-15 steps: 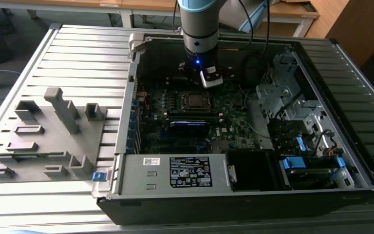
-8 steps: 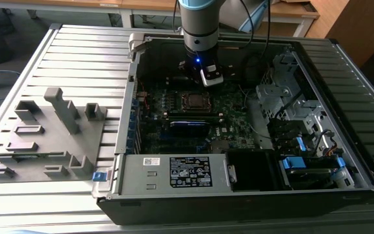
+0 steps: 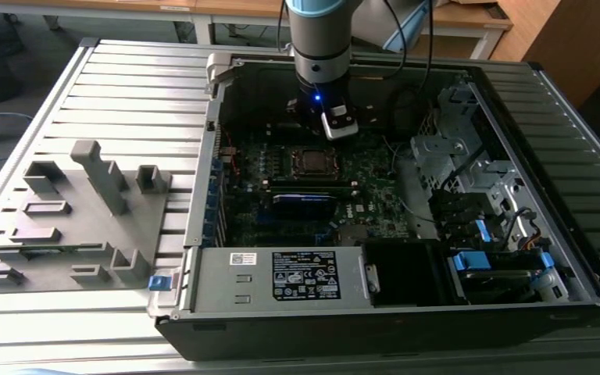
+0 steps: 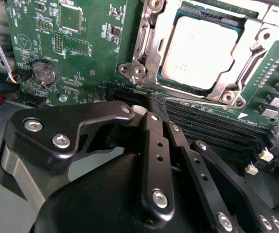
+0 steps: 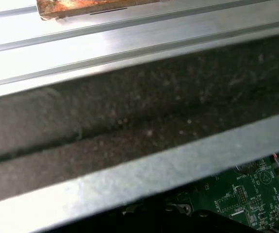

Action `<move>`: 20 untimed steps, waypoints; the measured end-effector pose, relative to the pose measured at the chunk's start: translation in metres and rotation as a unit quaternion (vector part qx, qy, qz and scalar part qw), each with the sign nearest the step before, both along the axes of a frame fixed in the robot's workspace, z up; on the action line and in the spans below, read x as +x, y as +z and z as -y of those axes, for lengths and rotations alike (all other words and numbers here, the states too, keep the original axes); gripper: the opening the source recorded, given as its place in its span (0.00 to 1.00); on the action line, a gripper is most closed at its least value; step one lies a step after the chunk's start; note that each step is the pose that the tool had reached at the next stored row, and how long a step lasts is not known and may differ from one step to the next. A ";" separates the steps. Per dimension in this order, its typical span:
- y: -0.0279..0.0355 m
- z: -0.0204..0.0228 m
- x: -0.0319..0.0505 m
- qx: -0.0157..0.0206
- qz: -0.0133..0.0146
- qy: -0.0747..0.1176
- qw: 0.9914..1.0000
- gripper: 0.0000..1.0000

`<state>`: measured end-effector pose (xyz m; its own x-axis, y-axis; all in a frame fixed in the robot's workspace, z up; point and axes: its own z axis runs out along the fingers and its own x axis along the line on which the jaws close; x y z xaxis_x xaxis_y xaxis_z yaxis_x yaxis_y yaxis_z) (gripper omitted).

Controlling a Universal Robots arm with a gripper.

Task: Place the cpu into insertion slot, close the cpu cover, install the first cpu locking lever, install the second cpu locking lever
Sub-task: 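Install the first cpu locking lever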

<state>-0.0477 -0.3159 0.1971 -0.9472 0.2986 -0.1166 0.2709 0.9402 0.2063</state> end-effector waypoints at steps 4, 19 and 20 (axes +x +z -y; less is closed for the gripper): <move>-0.0003 0.0000 0.0000 -0.004 0.000 0.000 1.000 0.11; -0.0024 0.0001 -0.0001 -0.016 0.004 0.000 1.000 0.11; -0.0027 0.0001 -0.0001 -0.016 0.004 0.000 1.000 0.11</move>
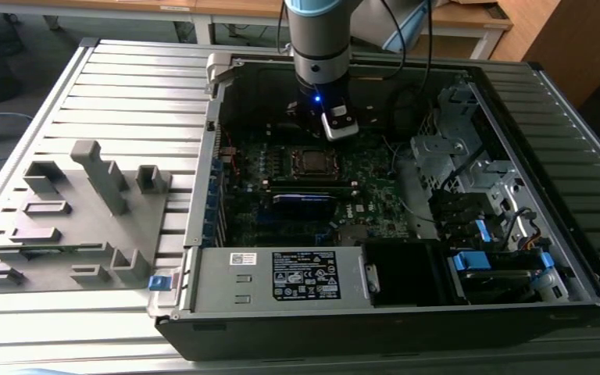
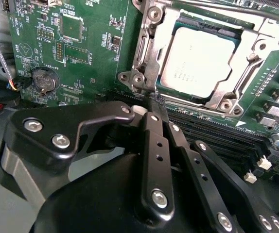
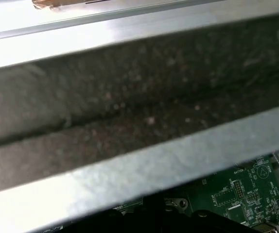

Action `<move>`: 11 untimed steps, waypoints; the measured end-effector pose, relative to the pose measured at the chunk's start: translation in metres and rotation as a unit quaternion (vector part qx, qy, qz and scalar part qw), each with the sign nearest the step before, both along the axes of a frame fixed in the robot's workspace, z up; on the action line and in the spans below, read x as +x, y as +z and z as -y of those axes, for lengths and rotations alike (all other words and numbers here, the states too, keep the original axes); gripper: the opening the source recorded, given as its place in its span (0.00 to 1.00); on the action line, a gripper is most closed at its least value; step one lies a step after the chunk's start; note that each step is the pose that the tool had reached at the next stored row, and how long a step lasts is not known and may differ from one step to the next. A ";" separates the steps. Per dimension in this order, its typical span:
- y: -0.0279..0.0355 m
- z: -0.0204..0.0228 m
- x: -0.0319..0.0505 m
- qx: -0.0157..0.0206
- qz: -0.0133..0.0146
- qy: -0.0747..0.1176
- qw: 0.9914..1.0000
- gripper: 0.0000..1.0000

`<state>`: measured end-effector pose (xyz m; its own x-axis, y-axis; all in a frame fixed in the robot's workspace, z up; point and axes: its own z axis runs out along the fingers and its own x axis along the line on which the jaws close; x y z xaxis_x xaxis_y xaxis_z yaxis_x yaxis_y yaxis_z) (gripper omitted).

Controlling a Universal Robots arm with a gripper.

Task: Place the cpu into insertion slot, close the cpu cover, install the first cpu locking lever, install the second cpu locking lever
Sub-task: 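Install the first cpu locking lever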

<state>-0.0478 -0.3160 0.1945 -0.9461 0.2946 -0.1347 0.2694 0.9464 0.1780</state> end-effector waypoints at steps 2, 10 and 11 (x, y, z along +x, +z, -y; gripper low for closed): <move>-0.0007 0.0000 -0.0001 0.000 0.001 0.000 1.000 0.11; -0.0013 -0.0001 -0.0001 0.002 0.002 0.000 1.000 0.11; -0.0010 -0.0001 -0.0001 0.002 0.002 0.000 1.000 0.11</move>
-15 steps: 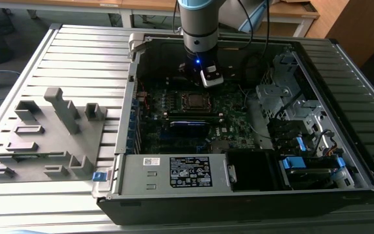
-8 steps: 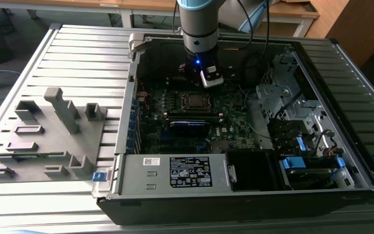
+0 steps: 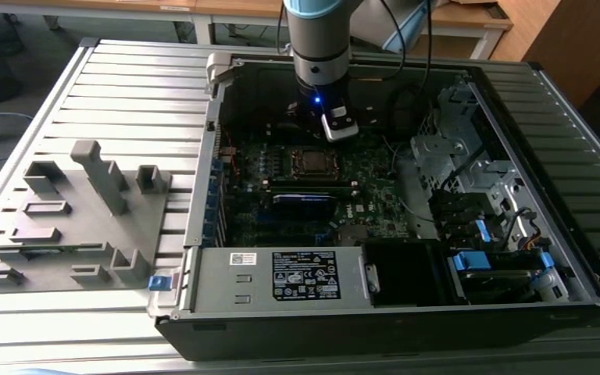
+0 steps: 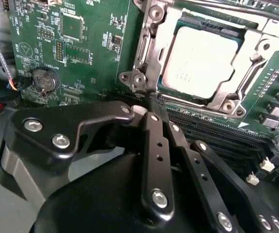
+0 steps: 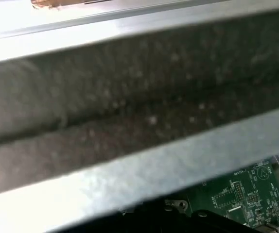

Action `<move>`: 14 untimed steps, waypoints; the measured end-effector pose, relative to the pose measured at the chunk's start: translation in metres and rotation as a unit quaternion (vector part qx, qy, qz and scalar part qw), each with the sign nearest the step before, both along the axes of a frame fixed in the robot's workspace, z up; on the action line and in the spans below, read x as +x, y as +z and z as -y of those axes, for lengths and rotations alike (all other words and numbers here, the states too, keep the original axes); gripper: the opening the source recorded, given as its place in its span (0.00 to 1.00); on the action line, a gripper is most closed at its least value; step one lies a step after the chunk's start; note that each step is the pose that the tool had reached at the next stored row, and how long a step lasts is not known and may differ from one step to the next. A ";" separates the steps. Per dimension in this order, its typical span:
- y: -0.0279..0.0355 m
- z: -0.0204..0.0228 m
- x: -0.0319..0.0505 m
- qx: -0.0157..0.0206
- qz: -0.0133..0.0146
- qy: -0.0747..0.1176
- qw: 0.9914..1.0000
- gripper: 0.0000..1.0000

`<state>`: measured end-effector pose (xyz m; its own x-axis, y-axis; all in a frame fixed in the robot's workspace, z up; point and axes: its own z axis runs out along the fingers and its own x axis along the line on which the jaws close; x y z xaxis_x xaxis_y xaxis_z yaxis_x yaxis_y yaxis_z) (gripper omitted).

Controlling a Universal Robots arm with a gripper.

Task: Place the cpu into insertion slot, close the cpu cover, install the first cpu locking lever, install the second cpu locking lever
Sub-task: 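Install the first cpu locking lever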

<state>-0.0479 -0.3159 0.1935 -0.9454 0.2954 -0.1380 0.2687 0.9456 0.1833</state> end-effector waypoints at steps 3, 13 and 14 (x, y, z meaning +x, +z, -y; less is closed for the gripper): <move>0.0022 -0.0001 0.0001 0.001 0.000 0.000 1.000 0.11; 0.0222 0.0000 0.0001 0.001 0.000 0.000 1.000 0.11; 0.0222 0.0000 0.0001 0.001 0.000 0.000 1.000 0.11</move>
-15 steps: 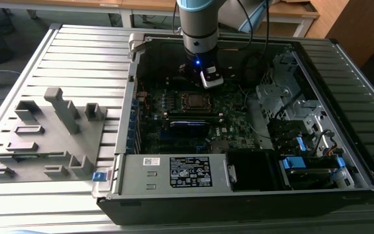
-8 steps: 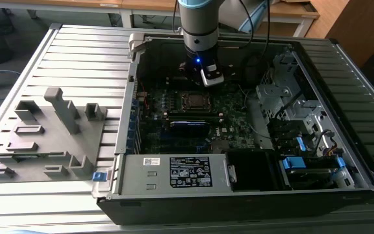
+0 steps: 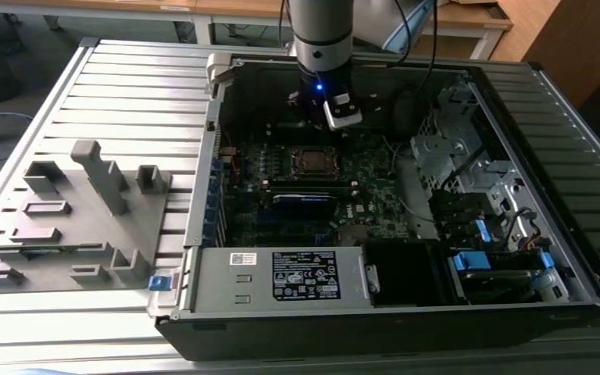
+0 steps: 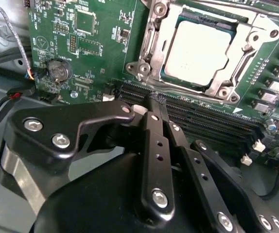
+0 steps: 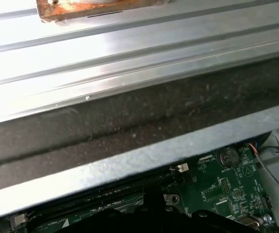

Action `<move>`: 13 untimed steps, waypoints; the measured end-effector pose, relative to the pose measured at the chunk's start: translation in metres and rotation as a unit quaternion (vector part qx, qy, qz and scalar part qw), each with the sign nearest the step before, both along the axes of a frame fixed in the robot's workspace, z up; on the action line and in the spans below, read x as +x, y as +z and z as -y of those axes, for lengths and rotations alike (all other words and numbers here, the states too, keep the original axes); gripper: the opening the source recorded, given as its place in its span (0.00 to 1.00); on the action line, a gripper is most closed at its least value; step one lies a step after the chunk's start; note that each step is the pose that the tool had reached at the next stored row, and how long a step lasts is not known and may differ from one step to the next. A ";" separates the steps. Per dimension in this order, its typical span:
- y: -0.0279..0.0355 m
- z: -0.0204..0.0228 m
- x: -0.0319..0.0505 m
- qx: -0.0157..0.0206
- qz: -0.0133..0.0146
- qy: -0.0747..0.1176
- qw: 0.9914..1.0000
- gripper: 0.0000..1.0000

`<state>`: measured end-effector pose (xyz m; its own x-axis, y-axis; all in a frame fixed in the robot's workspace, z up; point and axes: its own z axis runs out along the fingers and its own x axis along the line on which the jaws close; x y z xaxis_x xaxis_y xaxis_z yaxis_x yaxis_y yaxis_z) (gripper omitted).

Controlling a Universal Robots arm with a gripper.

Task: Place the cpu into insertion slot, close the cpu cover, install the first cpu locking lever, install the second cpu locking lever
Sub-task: 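Install the first cpu locking lever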

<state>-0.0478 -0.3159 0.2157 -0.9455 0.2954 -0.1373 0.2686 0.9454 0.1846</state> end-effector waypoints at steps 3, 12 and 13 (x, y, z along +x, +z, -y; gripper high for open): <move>0.0005 0.0000 0.0000 0.000 0.000 0.000 1.000 0.11; -0.0010 0.0000 0.0000 -0.012 -0.029 0.001 1.000 0.11; -0.0012 0.0000 0.0000 -0.014 -0.032 0.001 0.999 0.11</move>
